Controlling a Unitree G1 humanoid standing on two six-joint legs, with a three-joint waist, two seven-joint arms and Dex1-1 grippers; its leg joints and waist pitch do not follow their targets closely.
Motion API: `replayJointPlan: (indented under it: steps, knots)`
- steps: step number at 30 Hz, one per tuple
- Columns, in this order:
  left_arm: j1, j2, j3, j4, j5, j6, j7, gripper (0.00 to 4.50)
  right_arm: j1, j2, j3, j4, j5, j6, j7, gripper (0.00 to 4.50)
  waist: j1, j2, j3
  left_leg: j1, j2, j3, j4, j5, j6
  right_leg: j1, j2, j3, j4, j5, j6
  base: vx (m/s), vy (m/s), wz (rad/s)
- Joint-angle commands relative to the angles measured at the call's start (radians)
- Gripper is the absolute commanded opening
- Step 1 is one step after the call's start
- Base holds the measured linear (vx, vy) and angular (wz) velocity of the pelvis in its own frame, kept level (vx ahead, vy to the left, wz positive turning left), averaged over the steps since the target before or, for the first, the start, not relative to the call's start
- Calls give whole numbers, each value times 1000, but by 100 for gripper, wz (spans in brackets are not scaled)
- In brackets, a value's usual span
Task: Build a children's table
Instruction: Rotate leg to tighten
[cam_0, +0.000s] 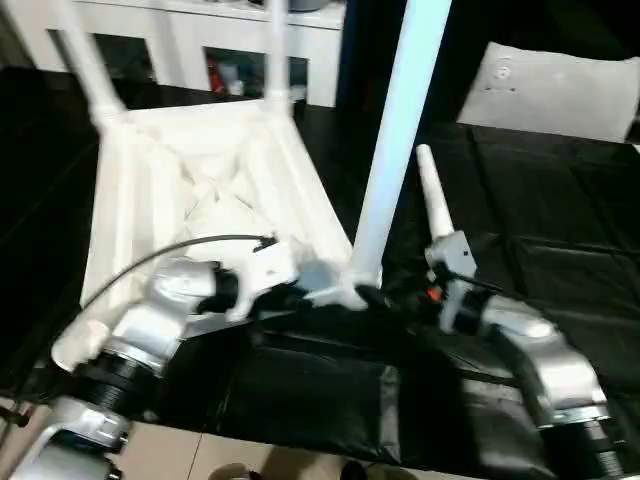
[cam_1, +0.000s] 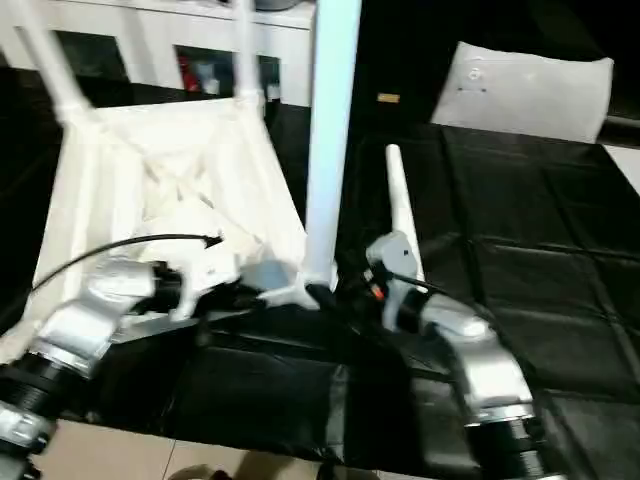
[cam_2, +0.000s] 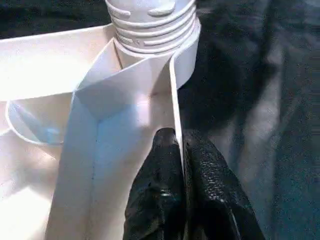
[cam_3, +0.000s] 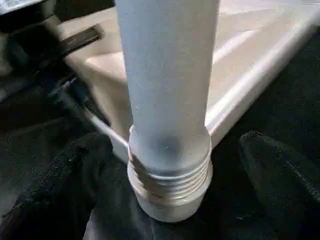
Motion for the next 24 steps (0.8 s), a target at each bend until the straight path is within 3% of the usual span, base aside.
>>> replayJointPlan:
  steps: [1, 6, 7, 10, 11, 15, 24]
  knots:
    - [-28, 20, -61, 27, 9, -66, -100, 0, -37, -39, 32, 25, -19, -43, 70, 448, 1, 8, -68, 5, 62, -20, -66, -102, 84, 58, -102, 69, -66, -264, -173, 0, 0, 0]
    - [-61, 32, -85, 81, 10, -138, -176, 0, -72, -68, 80, 78, -29, -87, 155, 448, 11, 9, -71, 8, 65, -18, -64, -80, 86, 59, -102, 71, -57, -213, -191, 0, 0, 0]
    - [-65, 31, -88, 87, 10, -146, -184, 0, -78, -67, 83, 87, -27, -89, 163, 414, 14, 9, -73, 7, 68, -18, -64, -67, 88, 60, -103, 72, -51, -183, -205, 0, 0, 0]
    - [-79, 21, -101, 99, -2, -161, -222, 0, -112, -49, 88, 137, -12, -83, 202, 408, 20, 10, -74, 6, 71, -18, -63, -65, 88, 61, -104, 70, -44, -150, -226, 0, 0, 0]
    - [-83, 21, -104, 105, -4, -167, -227, 0, -117, -50, 95, 147, -10, -89, 208, 378, 23, 10, -73, 7, 72, -17, -63, -70, 86, 61, -105, 70, -46, -154, -228, 0, 0, 0]
    - [-96, 14, -108, 123, -6, -181, -238, 0, -131, -47, 114, 178, -14, -110, 229, 361, 33, 10, -72, 9, 73, -16, -64, -73, 77, 60, -106, 71, -46, -168, -221, 0, 0, 0]
    - [-111, 11, -109, 157, -7, -207, -261, 0, -153, -38, 119, 222, -11, -126, 266, 281, 34, 7, -72, 7, 72, -17, -64, -83, 70, 62, -107, 70, -49, -205, -207, 0, 0, 0]
